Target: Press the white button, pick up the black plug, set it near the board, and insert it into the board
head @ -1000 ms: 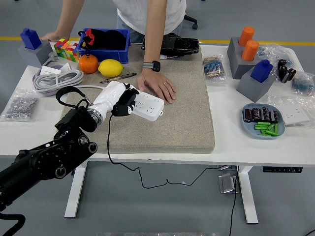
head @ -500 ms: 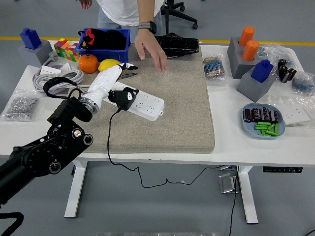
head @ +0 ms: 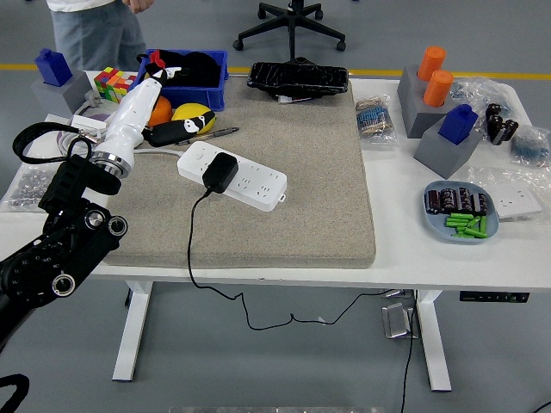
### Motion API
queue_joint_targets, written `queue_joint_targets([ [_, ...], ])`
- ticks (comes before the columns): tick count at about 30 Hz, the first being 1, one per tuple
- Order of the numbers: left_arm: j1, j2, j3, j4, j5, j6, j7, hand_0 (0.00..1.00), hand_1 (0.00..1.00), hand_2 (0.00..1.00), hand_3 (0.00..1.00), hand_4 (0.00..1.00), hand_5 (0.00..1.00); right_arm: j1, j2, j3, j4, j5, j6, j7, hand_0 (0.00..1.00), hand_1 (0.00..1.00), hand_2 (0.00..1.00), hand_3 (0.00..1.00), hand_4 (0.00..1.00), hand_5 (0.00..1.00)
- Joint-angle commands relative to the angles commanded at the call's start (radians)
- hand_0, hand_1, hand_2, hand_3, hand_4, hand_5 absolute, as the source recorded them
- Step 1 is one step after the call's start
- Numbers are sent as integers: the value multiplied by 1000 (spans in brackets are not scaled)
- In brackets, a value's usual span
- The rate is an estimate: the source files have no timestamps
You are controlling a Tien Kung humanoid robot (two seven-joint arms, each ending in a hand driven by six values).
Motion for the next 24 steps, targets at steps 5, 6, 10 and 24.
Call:
queue_joint_targets([
  [5, 25, 36, -112, -9, 7, -4, -1, 939, 944, 890, 858, 851, 583, 5, -6, -3, -1, 2, -1, 1, 667, 598, 563, 577, 625, 331],
  [6, 29, 43, -131, -9, 9, -6, 0, 939, 944, 890, 858, 851, 583, 6, -8, -3, -2, 2, -1, 1, 667, 598, 563, 577, 625, 331],
  [10, 47, 66, -199, -15, 15, -9, 2, 940, 942, 885, 855, 847, 602, 9, -11, 1, -6, 0, -2, 1, 667, 598, 562, 577, 625, 331],
  [24, 95, 88, -294, -37, 26, -19, 8, 940, 939, 877, 850, 843, 602, 2, -17, 11, -13, -15, -6, 4, 668, 599, 562, 576, 625, 331],
])
